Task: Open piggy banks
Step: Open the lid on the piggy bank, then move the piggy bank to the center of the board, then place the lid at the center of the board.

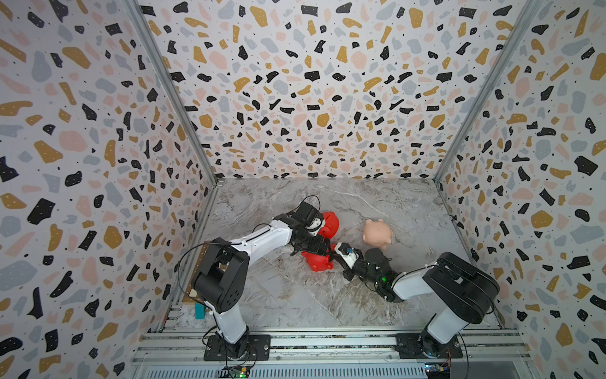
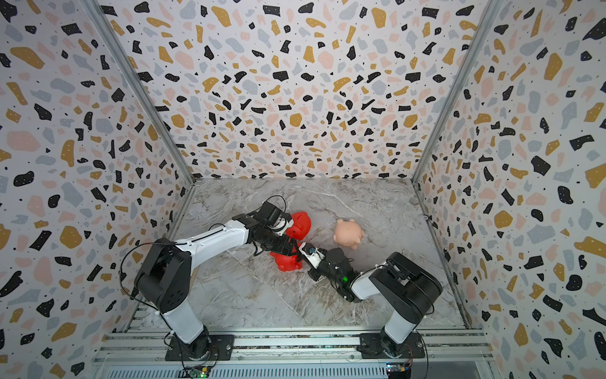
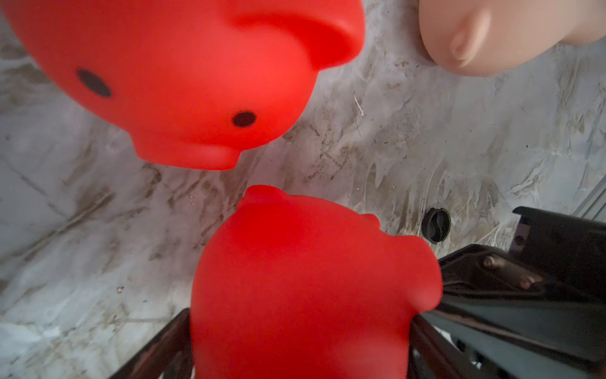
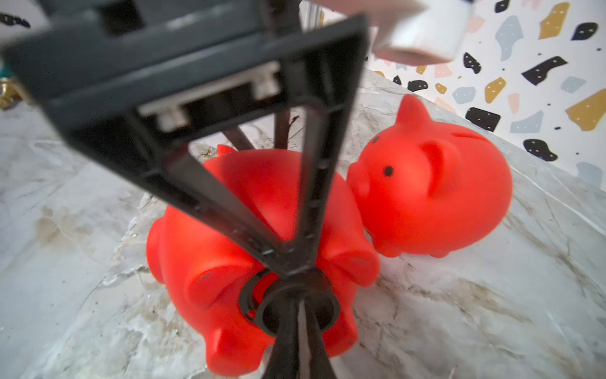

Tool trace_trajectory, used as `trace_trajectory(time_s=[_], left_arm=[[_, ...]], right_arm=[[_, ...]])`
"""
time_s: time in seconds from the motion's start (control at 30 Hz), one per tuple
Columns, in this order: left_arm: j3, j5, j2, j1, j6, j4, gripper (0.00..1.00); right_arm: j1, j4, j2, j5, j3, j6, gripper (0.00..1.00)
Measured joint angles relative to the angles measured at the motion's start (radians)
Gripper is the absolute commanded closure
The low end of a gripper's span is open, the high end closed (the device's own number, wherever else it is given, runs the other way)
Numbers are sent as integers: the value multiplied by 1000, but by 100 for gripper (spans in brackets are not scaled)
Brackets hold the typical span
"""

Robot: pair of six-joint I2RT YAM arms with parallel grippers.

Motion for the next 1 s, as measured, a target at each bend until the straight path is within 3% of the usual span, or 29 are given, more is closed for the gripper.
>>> trace_trajectory(time_s=[0.33,0.6,1.0], left_arm=[[0,-18,0,-1,-1,0,11],[-40,-87,-41,24,-39,7,9],[-84,-290,-100,207,-106,19,1]], right_arm=[[-37,-17,-74,-29,-49,124,100],[-119,-388,-203,76,44,289,100],[-356,-810,-169,4,110,451,100]])
